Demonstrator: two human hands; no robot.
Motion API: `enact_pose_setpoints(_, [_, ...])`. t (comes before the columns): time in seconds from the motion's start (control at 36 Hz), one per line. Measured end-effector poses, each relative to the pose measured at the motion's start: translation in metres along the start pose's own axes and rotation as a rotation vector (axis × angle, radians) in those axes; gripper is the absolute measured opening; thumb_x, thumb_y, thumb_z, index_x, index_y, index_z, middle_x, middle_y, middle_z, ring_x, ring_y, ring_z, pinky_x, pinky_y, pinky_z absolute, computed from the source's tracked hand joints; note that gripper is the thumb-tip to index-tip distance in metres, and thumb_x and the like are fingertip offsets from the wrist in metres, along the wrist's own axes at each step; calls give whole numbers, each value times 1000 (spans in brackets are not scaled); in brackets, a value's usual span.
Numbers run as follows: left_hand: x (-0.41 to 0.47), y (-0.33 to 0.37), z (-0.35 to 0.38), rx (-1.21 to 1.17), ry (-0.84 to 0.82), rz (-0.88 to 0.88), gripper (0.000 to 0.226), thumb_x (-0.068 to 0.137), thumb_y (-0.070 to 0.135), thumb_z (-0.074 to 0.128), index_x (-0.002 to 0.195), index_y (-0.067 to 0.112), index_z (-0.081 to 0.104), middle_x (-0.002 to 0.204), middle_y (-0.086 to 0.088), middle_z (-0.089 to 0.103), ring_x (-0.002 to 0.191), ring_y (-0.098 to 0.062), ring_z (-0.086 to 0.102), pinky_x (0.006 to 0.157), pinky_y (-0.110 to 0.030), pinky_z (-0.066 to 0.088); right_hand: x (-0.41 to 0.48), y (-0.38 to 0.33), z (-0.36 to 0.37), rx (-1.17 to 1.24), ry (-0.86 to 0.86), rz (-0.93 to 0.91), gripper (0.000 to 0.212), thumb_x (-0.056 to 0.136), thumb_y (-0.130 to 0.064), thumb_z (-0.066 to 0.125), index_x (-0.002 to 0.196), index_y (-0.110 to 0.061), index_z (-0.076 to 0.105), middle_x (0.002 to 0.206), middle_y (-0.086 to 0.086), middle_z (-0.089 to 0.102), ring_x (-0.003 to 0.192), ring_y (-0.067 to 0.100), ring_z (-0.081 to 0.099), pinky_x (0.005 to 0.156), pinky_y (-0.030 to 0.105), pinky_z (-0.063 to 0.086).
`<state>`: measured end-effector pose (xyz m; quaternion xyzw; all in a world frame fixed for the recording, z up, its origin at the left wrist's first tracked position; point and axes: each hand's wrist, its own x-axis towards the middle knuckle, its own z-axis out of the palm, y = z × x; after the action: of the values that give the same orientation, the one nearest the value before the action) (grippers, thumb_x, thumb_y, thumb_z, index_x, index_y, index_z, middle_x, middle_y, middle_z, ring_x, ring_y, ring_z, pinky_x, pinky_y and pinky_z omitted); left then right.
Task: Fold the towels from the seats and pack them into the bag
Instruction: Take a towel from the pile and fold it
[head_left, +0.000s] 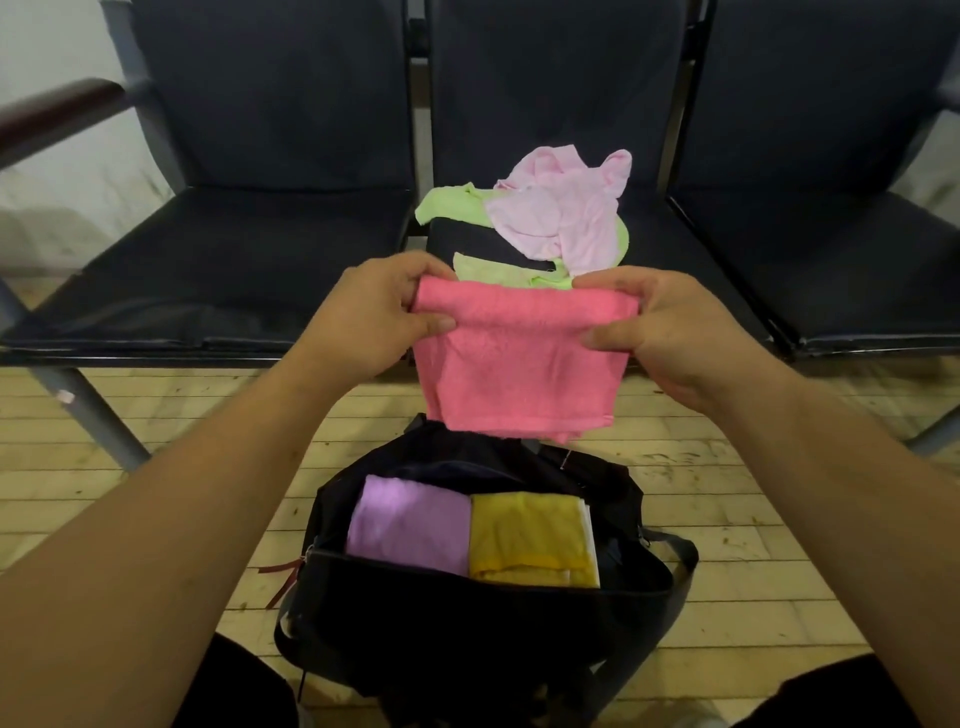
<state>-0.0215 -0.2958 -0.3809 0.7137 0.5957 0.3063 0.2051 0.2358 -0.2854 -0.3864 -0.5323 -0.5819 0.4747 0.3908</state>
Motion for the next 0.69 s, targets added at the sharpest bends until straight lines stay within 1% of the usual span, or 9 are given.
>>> enact_pose_setpoints(0.08, [1,-4,5,97,58,1,41,83,19,77,123,25,65,102,11,68,90,-4,61,79,-11,41,-2,0,4,-164,97,-113,43,74,7,80,108,-19,72,115,5,65,103,25,66,73,30,60])
enact_pose_setpoints(0.17, [1,-5,10,159,117,19,39,83,20,77,121,21,66,100,10,65,89,-6,58,77,-11,38,-1,0,7,-367,208,-216,39,77,0,81,111,-14,71,100,-8,63,101,18,62,83,29,55])
enact_pose_setpoints(0.25, [2,-6,13,164,155,29,34,84,21,76,117,21,68,96,10,64,86,-5,57,71,-4,32,0,3,9,-449,261,-285,29,79,-8,81,106,-13,73,94,-4,67,87,12,62,69,14,46])
enact_pose_setpoints(0.31, [3,-7,15,149,163,25,29,86,23,74,115,21,68,95,10,62,85,-6,56,69,-3,31,2,8,8,-455,277,-301,20,79,-13,81,98,-11,74,89,2,69,81,15,65,63,19,48])
enact_pose_setpoints(0.42, [3,-7,14,-1,155,-9,20,90,23,70,109,24,66,112,0,53,95,-11,53,84,-19,42,1,10,3,-126,155,-153,13,82,-9,77,91,-9,67,100,15,69,89,22,68,70,31,57])
enact_pose_setpoints(0.47, [1,-3,13,-175,97,-7,11,94,23,64,104,23,60,109,4,59,94,-5,57,81,-18,47,-2,10,1,95,41,-40,12,86,-7,73,90,-13,64,100,13,70,97,28,69,79,40,58])
enact_pose_setpoints(0.53, [-2,1,14,-331,34,-30,11,98,27,58,108,23,56,106,10,64,97,-1,60,80,-19,48,-3,9,0,255,-46,36,13,88,-6,70,93,-14,61,98,8,68,95,26,69,74,39,57])
enact_pose_setpoints(0.58, [-3,0,17,-422,11,-54,13,101,31,53,113,25,54,110,9,64,104,-8,62,91,-32,51,-4,7,-1,338,-75,96,19,87,-7,71,103,-11,63,104,8,70,94,24,70,71,37,59])
enact_pose_setpoints(0.69, [-4,1,23,-648,34,-148,15,101,34,52,115,31,57,119,6,66,110,-16,65,96,-45,53,-11,-3,-1,563,-144,166,36,84,-29,69,117,-12,66,102,5,75,88,22,74,70,37,62])
